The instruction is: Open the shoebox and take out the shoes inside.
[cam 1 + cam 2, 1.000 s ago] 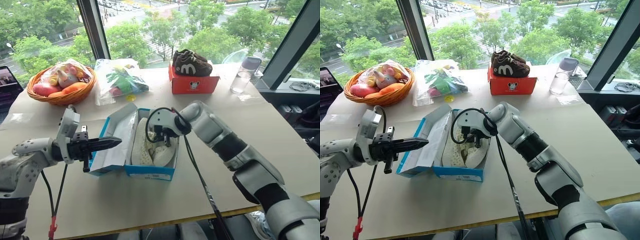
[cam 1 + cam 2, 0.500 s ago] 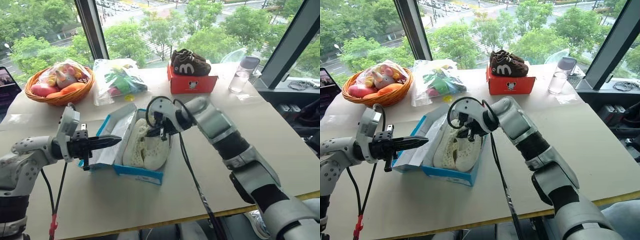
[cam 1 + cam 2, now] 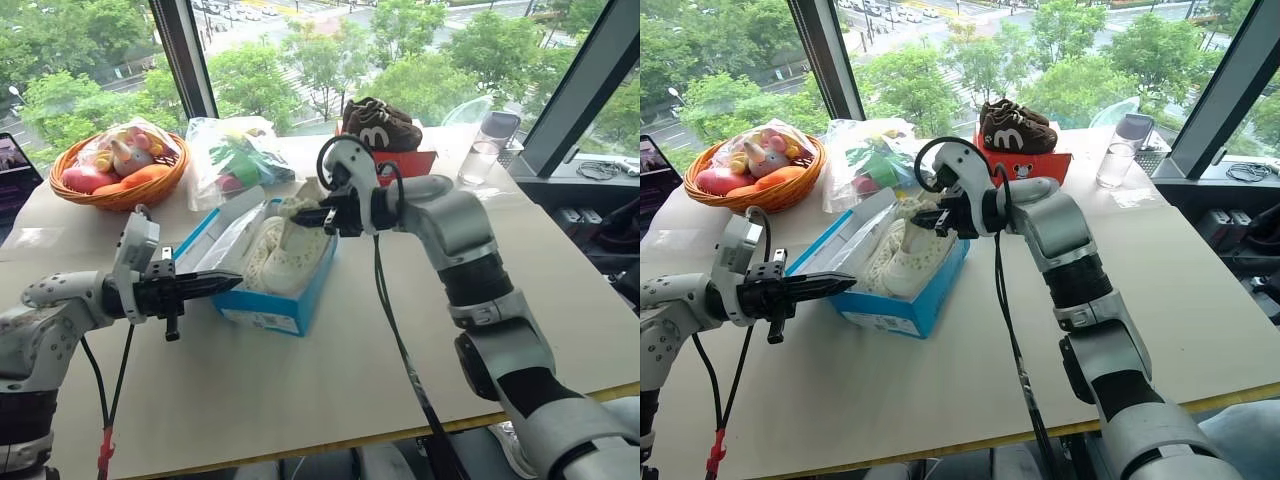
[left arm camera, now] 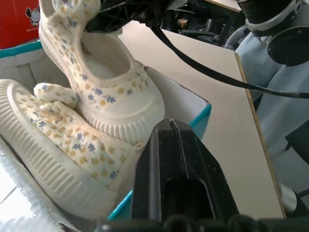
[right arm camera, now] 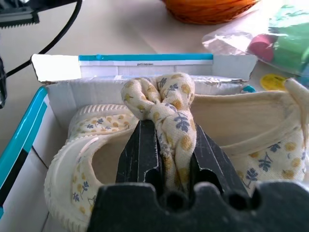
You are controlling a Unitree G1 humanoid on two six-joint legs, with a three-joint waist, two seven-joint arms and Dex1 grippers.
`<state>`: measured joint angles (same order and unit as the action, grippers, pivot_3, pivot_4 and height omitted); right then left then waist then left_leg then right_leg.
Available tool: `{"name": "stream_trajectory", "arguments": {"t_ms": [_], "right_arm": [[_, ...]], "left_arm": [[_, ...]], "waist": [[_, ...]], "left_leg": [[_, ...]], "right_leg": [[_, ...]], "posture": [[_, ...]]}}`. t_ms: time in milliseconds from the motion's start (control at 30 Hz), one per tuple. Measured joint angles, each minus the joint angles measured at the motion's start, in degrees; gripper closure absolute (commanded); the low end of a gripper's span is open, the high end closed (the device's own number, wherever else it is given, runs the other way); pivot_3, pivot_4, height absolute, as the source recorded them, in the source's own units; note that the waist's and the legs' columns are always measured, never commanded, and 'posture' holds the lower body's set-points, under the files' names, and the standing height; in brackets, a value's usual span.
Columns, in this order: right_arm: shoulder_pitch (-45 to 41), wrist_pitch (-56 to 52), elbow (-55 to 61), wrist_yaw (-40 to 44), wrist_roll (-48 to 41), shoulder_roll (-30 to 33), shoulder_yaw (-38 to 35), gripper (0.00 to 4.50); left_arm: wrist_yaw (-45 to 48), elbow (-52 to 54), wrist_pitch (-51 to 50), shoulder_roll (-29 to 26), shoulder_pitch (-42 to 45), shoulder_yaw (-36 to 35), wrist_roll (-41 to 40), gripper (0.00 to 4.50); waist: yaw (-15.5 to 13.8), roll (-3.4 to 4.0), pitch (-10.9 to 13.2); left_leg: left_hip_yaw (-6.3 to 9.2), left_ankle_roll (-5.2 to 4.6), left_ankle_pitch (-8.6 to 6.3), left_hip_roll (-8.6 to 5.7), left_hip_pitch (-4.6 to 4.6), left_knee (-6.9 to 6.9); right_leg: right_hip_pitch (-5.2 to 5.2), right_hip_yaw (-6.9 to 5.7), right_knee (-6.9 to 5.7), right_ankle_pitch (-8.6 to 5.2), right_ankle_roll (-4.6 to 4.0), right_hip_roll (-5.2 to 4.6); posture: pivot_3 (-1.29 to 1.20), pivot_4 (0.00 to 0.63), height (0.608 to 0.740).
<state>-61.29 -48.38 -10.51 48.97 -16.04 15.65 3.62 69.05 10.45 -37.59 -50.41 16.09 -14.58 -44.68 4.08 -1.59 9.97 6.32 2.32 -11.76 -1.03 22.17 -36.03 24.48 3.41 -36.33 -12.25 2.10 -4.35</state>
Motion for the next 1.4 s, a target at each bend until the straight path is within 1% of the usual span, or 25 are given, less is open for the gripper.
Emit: {"name": "stream_trajectory", "arguments": {"t_ms": [100, 200, 267, 400, 567, 767, 933, 1033, 1100, 1300, 1400], "right_arm": [[0.1, -0.8, 1.1, -2.3, -2.0, -0.3, -2.7, 4.35], [0.1, -1.3, 1.3, -4.2, -3.3, -0.3, -3.5, 4.35], [0.1, -2.4, 1.3, -5.8, -5.1, -0.1, -6.2, 4.35], [0.1, -4.2, 2.6, -8.2, -8.1, 3.4, -11.9, 4.35], [1.1, -6.0, 4.3, -10.5, -10.1, 7.8, -15.6, 4.35], [6.1, -6.9, 4.7, -11.9, -10.3, 12.9, -17.8, 4.35], [9.9, -6.9, 4.5, -13.9, -9.9, 16.2, -18.2, 4.35], [13.3, -5.8, 3.4, -14.5, -7.6, 20.0, -17.7, 4.35], [15.3, -4.4, 1.6, -15.0, -6.0, 21.4, -17.4, 4.35], [17.7, -1.5, -4.7, -18.4, -2.4, 21.8, -17.4, 4.35], [18.6, -0.6, -6.7, -20.5, -2.1, 20.6, -18.0, 4.35]], "left_arm": [[0.3, -0.1, 0.0, -0.2, 0.5, 0.0, 0.1, 4.5], [0.4, -0.1, 0.0, -0.2, 1.0, 0.1, 0.1, 4.5], [0.6, -0.1, 0.0, -0.2, 1.0, 0.1, 0.1, 4.5], [0.9, -0.1, -0.1, -0.4, 1.1, 0.1, 0.0, 4.5], [0.6, -0.1, -0.3, -0.2, 2.9, -0.3, -1.7, 4.5], [-0.1, -0.2, -2.5, 0.3, 6.2, -3.2, -7.0, 4.5], [-0.4, -0.2, -2.5, 0.2, 6.4, -3.6, -7.3, 4.5], [-0.3, -0.2, -2.5, 0.0, 5.9, -3.7, -7.2, 4.5], [-0.2, -0.2, -2.5, -0.2, 5.7, -3.7, -7.1, 4.5], [0.0, -0.2, -2.5, -0.8, 5.7, -3.7, -7.2, 4.5], [-0.1, -0.2, -2.5, -0.8, 5.7, -3.9, -7.2, 4.5]], "waist": [[0.0, 0.0, 0.0], [0.0, 0.0, 0.0], [-0.1, 0.0, 0.0], [-0.4, 0.0, 0.0], [-0.2, 0.0, 0.0], [-0.1, 0.0, 0.0], [0.0, 0.01, 0.0], [-0.2, 0.01, 0.0], [-0.3, 0.0, 0.0], [0.1, 0.01, 0.0], [0.1, 0.01, 0.0]], "left_leg": [[0.0, 0.0, 0.0, 0.0, 0.0, 0.0], [0.0, 0.0, 0.0, 0.0, 0.0, 0.0], [0.0, 0.0, 0.0, 0.0, 0.03, 0.0], [0.0, 0.0, 0.0, -0.01, 0.07, 0.0], [0.0, -0.01, 0.0, -0.01, 0.05, 0.0], [-0.01, -0.01, 0.0, -0.01, 0.07, -0.01], [-0.05, -0.02, -0.01, -0.01, 0.05, -0.01], [-0.05, -0.02, -0.01, -0.03, 0.06, -0.03], [-0.05, -0.02, -0.01, -0.03, 0.07, -0.04], [-0.13, -0.03, -0.01, -0.02, 0.0, -0.02], [-0.13, -0.02, -0.01, -0.02, 0.01, -0.03]], "right_leg": [[0.0, 0.0, 0.0, 0.0, 0.0, 0.0], [0.0, 0.0, 0.01, 0.0, 0.0, 0.0], [0.01, 0.0, 0.02, 0.0, 0.0, 0.0], [0.01, 0.0, 0.06, 0.0, 0.01, -0.02], [-0.01, 0.0, 0.04, 0.0, 0.01, 0.0], [-0.02, 0.01, 0.07, -0.01, 0.02, -0.01], [-0.03, 0.06, 0.06, -0.01, 0.02, 0.01], [-0.08, 0.06, 0.13, -0.02, 0.04, -0.01], [-0.08, 0.06, 0.14, -0.01, 0.05, -0.01], [-0.08, 0.16, 0.11, -0.01, 0.05, 0.03], [-0.09, 0.17, 0.13, -0.01, 0.06, 0.03]], "posture": [[0.0, 0.15, 0.74], [0.0, 0.15, 0.74], [0.0, 0.15, 0.74], [0.0, 0.15, 0.74], [0.0, 0.15, 0.74], [0.0, 0.15, 0.74], [0.0, 0.15, 0.74], [0.0, 0.15, 0.74], [0.0, 0.15, 0.74], [0.0, 0.15, 0.74], [0.0, 0.15, 0.74]]}}
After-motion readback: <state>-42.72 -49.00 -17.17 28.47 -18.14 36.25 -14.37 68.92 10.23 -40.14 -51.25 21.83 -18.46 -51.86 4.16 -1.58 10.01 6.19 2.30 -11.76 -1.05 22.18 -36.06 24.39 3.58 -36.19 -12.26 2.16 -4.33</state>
